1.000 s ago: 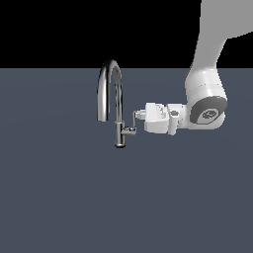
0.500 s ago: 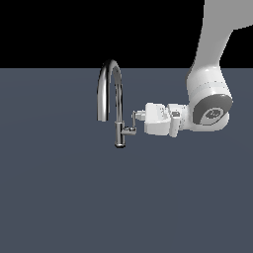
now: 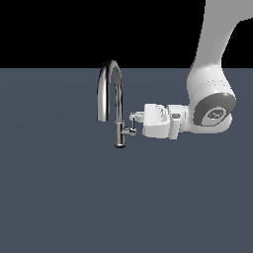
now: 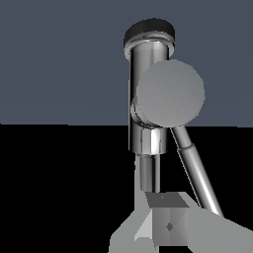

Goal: Turn on the faucet by rotating a designated handle.

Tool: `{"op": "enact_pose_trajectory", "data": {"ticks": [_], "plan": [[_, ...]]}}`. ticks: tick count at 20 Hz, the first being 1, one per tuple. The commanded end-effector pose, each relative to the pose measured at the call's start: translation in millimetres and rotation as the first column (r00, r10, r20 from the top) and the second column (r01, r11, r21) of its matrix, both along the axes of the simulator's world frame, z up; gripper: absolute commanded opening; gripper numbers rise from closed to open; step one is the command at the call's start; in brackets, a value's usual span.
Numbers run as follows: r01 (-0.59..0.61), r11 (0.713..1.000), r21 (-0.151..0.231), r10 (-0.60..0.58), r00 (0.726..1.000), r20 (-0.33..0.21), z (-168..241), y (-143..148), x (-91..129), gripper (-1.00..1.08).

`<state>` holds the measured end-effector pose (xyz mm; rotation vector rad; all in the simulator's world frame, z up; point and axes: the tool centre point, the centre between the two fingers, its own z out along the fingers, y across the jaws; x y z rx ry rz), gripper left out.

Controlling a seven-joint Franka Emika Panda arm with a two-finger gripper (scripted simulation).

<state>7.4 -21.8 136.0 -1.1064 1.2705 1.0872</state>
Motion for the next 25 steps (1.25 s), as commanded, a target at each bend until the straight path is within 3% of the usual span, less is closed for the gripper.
{"op": "enact_pose_trajectory", "data": {"ticks": [1, 12, 14, 25], "plan": [[0.000, 1.000, 0.001, 0.000, 1.000, -0.002, -3, 0, -7, -1.00], [-0.001, 1.000, 0.003, 0.001, 1.000, -0.003, -22, 3, -52, -1.00], [-0.011, 1.000, 0.004, 0.011, 1.000, 0.024, -10, 10, -39, -1.00], [-0.001, 1.000, 0.004, 0.001, 1.000, -0.002, -72, 5, -63, -1.00]]}}
